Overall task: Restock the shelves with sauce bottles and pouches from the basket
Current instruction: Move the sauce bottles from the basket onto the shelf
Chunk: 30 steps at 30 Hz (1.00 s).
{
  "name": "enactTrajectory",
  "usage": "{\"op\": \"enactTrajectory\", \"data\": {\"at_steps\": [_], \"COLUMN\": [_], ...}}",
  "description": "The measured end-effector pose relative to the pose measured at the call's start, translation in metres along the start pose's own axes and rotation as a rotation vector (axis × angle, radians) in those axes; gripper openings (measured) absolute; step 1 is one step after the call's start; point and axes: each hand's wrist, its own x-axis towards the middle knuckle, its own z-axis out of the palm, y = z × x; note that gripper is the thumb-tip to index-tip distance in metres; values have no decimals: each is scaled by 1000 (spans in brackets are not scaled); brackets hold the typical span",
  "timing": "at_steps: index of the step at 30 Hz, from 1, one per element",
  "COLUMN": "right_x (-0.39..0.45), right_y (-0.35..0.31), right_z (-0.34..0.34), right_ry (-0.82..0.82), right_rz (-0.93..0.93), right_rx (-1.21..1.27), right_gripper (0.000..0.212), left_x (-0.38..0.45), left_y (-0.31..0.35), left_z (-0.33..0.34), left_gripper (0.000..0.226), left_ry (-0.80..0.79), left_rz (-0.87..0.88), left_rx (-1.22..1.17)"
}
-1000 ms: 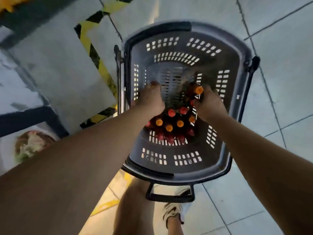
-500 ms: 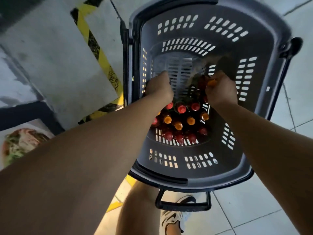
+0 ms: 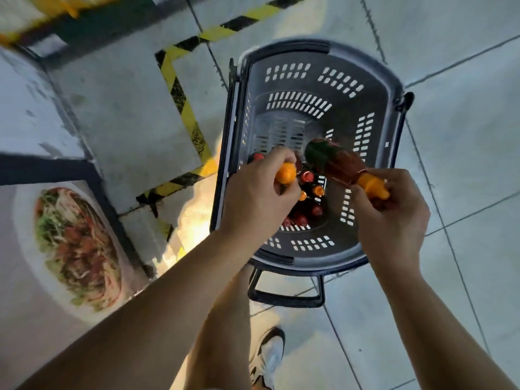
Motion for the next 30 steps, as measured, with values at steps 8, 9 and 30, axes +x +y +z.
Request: {"op": "enactTrajectory", "data": {"at_steps": [8,9,30], "right_x": [-166,-192,-587], "right_y": [-5,-1,52], "right_z": [-97,-107,-26], "right_ry": [70,51,-775], "right_rz": [-195,-195,-330], "right_rx": [48,50,-123], "right_gripper": [30,32,44], "left_x": [-194,-225,-671], "left_y": [58,62,-134], "left_z": [-60,-65,-124], "left_gripper": [21,22,34], "left_ry": [266,294,175], "left_rz": [29,41,-516], "left_rx": [-197,-181,-240]}}
